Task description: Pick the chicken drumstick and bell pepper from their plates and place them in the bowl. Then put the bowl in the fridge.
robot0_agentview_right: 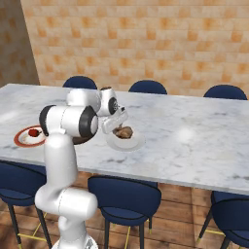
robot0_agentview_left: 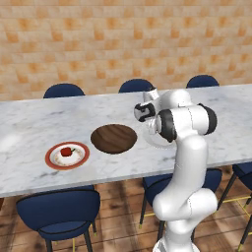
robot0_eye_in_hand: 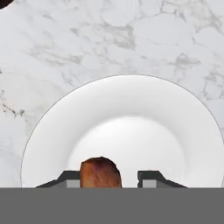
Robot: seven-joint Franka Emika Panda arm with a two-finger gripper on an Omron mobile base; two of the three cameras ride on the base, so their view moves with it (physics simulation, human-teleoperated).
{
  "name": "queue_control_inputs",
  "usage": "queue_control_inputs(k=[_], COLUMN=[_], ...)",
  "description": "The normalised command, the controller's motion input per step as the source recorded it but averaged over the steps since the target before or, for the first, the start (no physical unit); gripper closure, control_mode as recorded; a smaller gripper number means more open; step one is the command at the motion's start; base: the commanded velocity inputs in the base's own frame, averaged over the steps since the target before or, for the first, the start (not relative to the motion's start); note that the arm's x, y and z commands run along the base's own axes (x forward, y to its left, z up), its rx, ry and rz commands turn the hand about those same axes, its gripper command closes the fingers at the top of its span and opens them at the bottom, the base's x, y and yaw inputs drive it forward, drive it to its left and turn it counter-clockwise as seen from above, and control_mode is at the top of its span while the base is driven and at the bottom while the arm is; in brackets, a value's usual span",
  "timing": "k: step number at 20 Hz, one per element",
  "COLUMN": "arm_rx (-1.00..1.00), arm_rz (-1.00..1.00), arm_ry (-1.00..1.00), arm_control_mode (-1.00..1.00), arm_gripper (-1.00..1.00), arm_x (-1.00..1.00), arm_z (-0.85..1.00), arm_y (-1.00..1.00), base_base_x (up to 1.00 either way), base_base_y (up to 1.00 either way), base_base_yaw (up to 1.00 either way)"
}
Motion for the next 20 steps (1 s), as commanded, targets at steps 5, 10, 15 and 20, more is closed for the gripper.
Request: queue_control_inputs(k=[5,10,15,20], arm_rx=[0.00,0.01,0.11,0.19], arm_rz=[0.12,0.08,0.00,0.00], arm_ry=[0.04,0.01,0.00,-0.03], arm_control_mode=[-1.00,-1.00,-1.00,-1.00], arm_gripper=[1.00,1.00,1.00,1.00], arm_x=[-0.26,-0.34,-0.45,-0.40], arm_z=[0.44,0.41,0.31,0.15], arm_y=[0.53,0.50,0.46,0.49], base_base_x=[0.00,0.00,0.00,0.00], base_base_y=[0.00,0.00,0.00,0.00], base_base_yaw=[0.00,0.00,0.00,0.00])
